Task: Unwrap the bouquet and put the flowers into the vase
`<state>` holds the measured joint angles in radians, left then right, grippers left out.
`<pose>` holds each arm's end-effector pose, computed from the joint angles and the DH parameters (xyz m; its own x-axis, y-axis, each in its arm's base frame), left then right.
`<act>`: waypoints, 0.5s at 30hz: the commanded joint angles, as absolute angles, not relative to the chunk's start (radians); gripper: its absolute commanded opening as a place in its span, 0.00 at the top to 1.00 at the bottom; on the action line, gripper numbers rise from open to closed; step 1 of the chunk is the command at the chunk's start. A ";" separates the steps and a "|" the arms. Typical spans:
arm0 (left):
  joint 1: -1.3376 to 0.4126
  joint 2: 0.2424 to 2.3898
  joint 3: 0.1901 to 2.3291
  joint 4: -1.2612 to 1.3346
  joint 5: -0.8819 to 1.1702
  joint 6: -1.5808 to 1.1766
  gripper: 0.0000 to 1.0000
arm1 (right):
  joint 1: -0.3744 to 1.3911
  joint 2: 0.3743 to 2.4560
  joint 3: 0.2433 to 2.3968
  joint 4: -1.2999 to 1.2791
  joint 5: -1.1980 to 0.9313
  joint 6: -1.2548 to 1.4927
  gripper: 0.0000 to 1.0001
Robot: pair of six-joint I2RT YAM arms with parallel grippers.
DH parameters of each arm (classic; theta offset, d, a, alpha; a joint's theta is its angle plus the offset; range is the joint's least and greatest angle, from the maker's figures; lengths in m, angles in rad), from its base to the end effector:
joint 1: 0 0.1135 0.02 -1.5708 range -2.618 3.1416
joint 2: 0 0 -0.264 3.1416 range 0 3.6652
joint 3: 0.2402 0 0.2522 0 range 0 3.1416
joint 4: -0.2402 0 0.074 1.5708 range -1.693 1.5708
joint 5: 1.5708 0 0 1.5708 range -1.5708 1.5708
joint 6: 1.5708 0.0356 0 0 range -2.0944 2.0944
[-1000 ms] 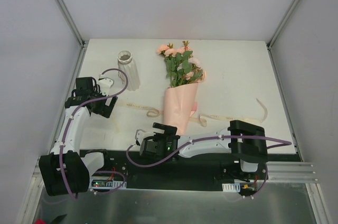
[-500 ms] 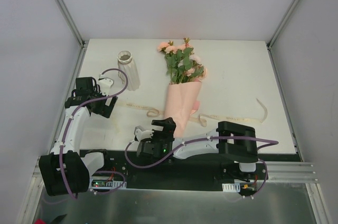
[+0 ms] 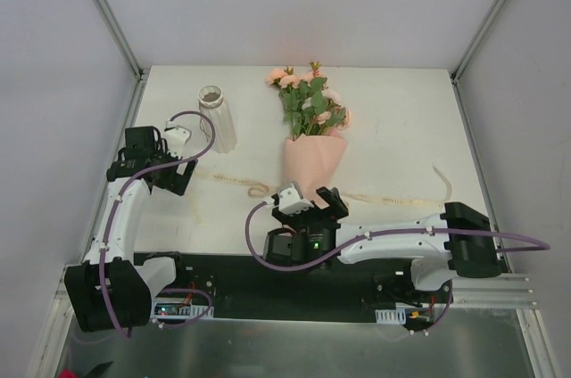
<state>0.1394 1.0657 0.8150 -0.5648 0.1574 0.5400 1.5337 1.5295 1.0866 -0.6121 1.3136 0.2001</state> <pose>0.2179 0.0249 0.2624 -0.6343 0.4238 -0.6466 0.3443 0.9037 0.2546 0.0454 0.2956 0.2543 -0.0786 -0.7553 -0.6506 -0.2254 0.6492 -0.7265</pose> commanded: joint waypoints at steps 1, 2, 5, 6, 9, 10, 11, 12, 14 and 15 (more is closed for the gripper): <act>0.146 1.074 0.874 -0.595 0.192 0.551 0.01 | 1.565 1.598 1.170 -1.600 1.422 1.276 0.03; 0.144 1.080 0.885 -0.595 0.192 0.554 0.01 | 1.586 1.618 1.181 -1.659 1.422 1.325 0.03; 0.144 1.094 0.908 -0.600 0.196 0.548 0.01 | 1.629 1.614 1.167 -1.657 1.404 1.361 0.03; 0.144 1.094 0.913 -0.600 0.199 0.543 0.01 | 1.631 1.630 1.190 -1.652 1.410 1.350 0.03; 0.146 1.095 0.925 -0.607 0.209 0.541 0.01 | 1.629 1.690 1.282 -1.655 1.471 1.267 0.03; 0.146 1.095 0.928 -0.609 0.209 0.541 0.01 | 1.628 1.709 1.310 -1.657 1.486 1.217 0.03; 0.146 1.092 0.928 -0.611 0.207 0.543 0.01 | 1.626 1.724 1.334 -1.657 1.500 1.186 0.03; 0.144 1.091 0.928 -0.612 0.206 0.543 0.01 | 1.626 1.759 1.356 -1.657 1.518 1.161 0.03; 0.146 1.083 0.925 -0.612 0.207 0.543 0.01 | 1.609 1.788 1.405 -1.657 1.517 1.103 0.03; 0.146 1.080 0.922 -0.612 0.210 0.542 0.01 | 1.602 1.807 1.416 -1.649 1.502 1.088 0.03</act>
